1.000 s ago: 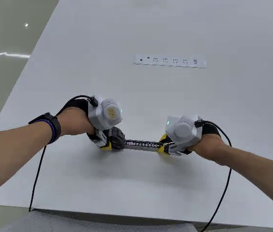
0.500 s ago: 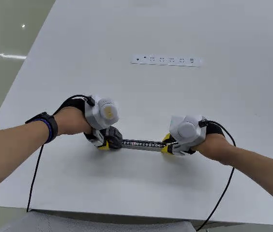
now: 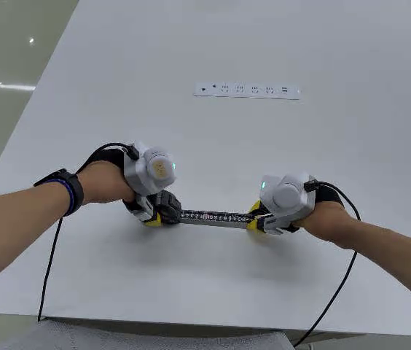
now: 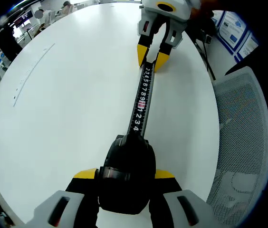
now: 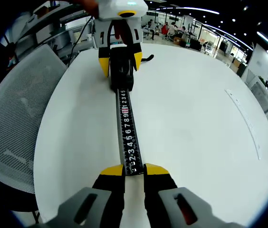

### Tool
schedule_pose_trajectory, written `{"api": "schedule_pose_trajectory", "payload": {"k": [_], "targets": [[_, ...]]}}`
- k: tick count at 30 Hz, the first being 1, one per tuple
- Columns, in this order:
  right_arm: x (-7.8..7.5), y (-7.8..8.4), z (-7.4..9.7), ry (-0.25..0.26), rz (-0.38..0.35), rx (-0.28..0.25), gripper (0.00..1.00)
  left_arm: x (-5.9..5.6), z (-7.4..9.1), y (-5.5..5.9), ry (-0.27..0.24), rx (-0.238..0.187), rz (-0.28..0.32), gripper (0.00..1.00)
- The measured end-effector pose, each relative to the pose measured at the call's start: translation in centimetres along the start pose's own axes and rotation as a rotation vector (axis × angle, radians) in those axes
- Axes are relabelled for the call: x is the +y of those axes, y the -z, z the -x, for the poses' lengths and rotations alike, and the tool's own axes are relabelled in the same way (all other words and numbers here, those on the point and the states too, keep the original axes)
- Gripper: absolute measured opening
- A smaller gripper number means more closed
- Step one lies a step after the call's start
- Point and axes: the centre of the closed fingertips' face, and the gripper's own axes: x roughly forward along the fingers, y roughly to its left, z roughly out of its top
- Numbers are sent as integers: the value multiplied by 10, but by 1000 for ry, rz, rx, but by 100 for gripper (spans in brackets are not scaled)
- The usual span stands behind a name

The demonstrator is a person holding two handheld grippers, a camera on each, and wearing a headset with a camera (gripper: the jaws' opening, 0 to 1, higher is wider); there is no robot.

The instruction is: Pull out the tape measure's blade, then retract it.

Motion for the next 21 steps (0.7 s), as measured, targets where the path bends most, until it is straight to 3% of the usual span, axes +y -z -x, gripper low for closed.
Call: {"api": "schedule_pose_trajectory", "payload": {"k": [21], "targets": [[-1,15,10,8,-14,-2,13,2,-2,-1,-2,1,-1,38]]}}
